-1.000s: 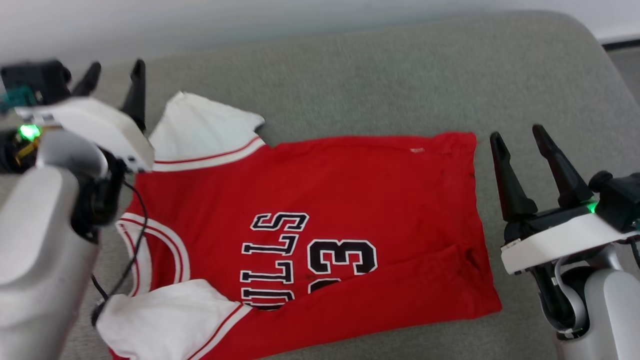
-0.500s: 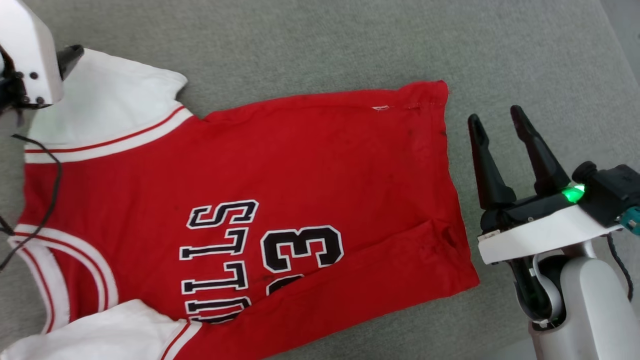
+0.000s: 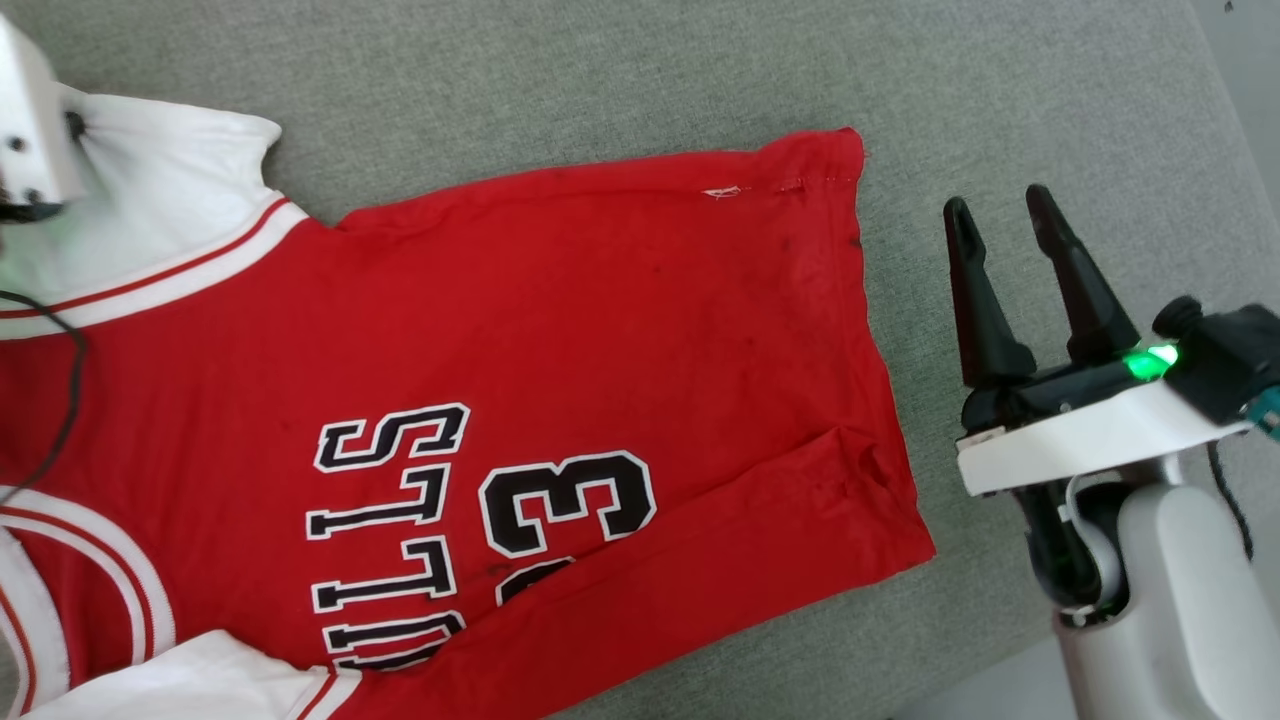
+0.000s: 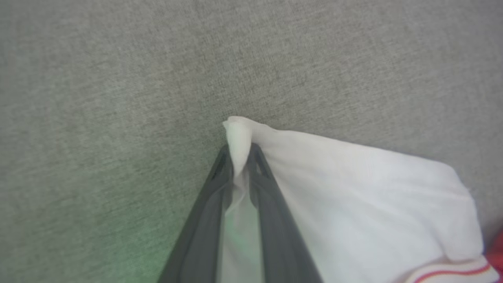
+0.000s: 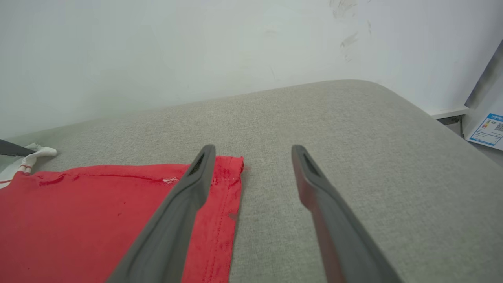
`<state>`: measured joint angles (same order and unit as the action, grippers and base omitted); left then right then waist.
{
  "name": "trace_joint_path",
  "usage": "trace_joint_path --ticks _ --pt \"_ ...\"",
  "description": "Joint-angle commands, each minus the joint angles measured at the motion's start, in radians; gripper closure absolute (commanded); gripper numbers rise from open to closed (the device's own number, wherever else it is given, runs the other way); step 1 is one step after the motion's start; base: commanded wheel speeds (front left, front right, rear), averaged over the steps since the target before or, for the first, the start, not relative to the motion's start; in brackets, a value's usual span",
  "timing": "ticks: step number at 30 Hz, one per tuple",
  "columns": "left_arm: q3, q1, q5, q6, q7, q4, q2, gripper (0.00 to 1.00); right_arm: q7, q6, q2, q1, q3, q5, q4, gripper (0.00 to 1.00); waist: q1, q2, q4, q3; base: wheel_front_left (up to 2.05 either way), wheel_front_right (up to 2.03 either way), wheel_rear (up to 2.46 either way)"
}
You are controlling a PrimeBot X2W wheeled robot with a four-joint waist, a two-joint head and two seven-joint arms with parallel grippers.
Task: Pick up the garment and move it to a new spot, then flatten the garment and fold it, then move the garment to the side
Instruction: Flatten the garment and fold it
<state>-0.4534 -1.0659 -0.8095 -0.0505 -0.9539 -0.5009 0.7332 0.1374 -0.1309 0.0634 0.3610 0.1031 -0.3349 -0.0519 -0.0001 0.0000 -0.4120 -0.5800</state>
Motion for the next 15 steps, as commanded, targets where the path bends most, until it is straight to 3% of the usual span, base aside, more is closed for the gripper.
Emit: trace_joint_path --ticks 1,8,15 --pt "-0.053 0.112 0.008 -0.006 -0.003 -0.051 -0.054 1.00 -0.009 0.001 0.014 0.027 -0.011 -0.015 -0.006 0.00 0.0001 0.0000 0.013 0.016 0.00 0.00 0.00" --pt "-0.042 0.066 0.044 -0.008 0.131 -0.051 -0.088 1.00 -0.209 0.000 0.087 0.103 -0.033 -0.119 -0.083 0.00 0.0001 0.0000 0.075 0.066 0.00 0.00 0.00" --pt "-0.055 -0.036 0.079 0.020 0.236 0.010 -0.150 1.00 -0.607 0.000 0.189 0.239 -0.068 -0.218 -0.211 0.00 0.0001 0.0000 0.186 0.077 0.00 0.00 0.00"
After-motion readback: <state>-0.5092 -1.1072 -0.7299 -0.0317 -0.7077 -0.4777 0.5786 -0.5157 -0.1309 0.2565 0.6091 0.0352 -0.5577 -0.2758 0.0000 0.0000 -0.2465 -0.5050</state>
